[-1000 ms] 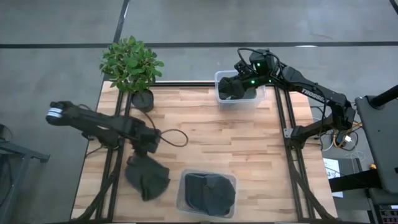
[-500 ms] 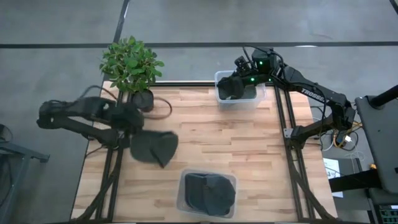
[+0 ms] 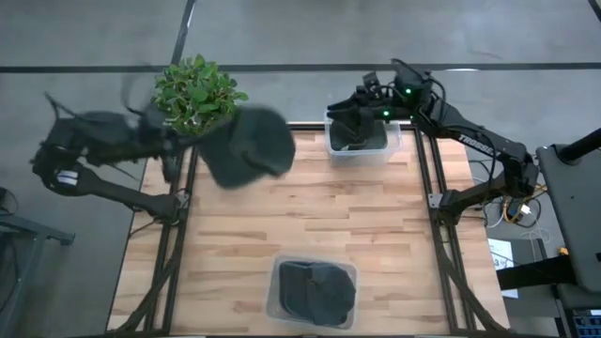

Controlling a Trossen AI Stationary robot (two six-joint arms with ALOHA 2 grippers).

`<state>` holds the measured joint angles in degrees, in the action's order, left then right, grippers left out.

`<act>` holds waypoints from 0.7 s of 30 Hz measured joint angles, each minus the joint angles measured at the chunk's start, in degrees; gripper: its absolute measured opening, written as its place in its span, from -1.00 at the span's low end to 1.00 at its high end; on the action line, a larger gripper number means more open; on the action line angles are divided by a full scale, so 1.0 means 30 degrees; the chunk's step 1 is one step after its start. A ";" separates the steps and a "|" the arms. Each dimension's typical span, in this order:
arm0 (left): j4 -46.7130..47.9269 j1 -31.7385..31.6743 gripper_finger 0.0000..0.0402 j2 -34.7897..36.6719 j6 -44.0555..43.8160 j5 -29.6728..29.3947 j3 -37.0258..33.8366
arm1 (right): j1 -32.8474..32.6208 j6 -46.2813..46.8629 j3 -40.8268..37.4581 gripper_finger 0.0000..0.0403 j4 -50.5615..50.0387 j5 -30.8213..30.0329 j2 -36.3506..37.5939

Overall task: Pick & Place hat
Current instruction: Put the black cap into the top transparent bin

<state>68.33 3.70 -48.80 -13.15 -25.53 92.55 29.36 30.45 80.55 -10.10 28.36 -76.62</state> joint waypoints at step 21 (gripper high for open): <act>-1.8460 -0.0015 -0.99 -0.2139 0.6281 -0.3529 -0.0938 | -0.4278 -0.0558 0.0071 -0.09 0.8175 -0.5316 -0.0717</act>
<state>12.95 3.66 -55.22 5.69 -36.11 89.73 16.53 28.78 80.77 14.42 12.41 -78.77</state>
